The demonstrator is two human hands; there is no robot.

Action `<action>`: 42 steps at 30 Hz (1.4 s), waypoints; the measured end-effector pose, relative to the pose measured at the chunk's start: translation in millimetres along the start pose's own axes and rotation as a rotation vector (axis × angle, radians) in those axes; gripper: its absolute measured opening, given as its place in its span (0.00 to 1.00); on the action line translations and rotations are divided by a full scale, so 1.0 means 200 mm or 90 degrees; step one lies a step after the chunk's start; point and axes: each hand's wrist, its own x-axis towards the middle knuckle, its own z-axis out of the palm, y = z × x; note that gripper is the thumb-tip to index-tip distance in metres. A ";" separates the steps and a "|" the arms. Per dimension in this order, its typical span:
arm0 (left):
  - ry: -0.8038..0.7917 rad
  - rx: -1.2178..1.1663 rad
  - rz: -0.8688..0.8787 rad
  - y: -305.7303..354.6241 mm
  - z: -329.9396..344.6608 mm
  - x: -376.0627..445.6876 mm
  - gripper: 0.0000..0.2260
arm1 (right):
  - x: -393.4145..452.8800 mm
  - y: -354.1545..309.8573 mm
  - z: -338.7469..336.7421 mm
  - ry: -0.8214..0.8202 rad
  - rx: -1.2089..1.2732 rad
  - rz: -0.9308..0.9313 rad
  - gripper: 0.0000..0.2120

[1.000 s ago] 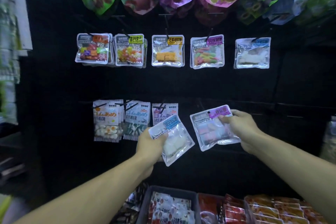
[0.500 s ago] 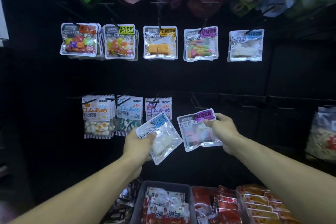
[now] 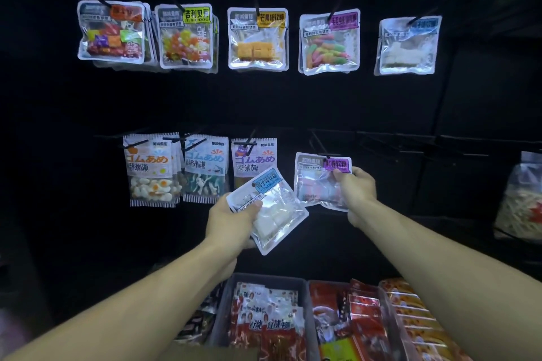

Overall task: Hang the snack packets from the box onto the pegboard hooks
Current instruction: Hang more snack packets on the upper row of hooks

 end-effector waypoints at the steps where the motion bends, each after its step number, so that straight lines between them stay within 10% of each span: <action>1: -0.004 -0.002 0.001 -0.01 0.00 0.00 0.07 | 0.00 0.01 0.00 0.000 0.004 0.002 0.02; 42: -0.052 -0.005 -0.110 -0.14 0.11 0.11 0.07 | 0.20 0.12 0.05 0.064 -0.047 -0.067 0.03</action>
